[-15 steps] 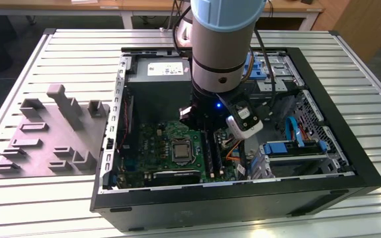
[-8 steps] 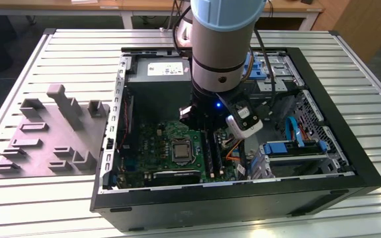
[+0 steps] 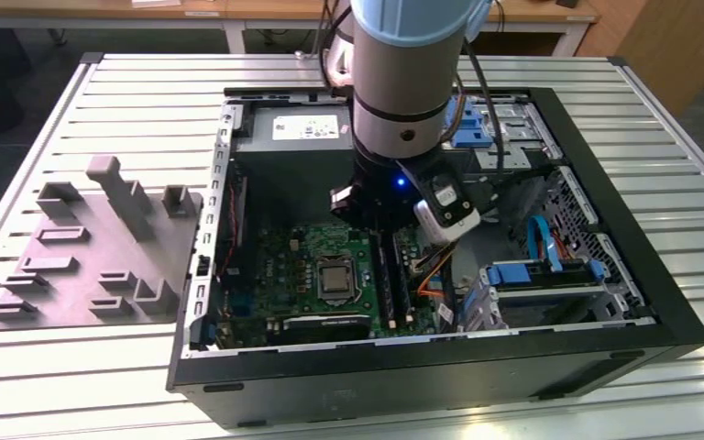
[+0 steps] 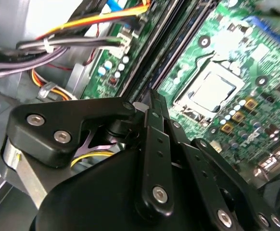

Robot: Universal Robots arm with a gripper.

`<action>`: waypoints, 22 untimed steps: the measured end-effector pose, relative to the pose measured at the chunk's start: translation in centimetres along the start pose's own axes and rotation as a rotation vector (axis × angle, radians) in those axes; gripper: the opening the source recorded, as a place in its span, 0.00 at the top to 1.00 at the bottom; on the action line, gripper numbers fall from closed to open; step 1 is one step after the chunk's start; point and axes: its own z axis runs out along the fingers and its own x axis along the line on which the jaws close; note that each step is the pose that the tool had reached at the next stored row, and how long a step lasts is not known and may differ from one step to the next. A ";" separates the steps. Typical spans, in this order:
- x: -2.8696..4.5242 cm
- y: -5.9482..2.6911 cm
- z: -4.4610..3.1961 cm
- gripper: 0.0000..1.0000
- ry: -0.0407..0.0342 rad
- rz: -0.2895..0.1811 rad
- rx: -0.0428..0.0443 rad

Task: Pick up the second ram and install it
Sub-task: 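Press down the second ram until it locks into place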

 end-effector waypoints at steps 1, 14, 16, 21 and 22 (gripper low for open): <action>0.00 0.25 0.03 0.90 0.0000 0.000 0.0000; 0.04 2.63 0.30 0.90 0.0000 0.000 -0.0001; 0.05 2.77 0.46 0.90 -0.0001 0.000 -0.0002; 0.08 3.15 0.93 0.90 0.0000 0.000 0.0000; 0.09 3.29 1.00 0.90 0.0000 0.000 -0.0001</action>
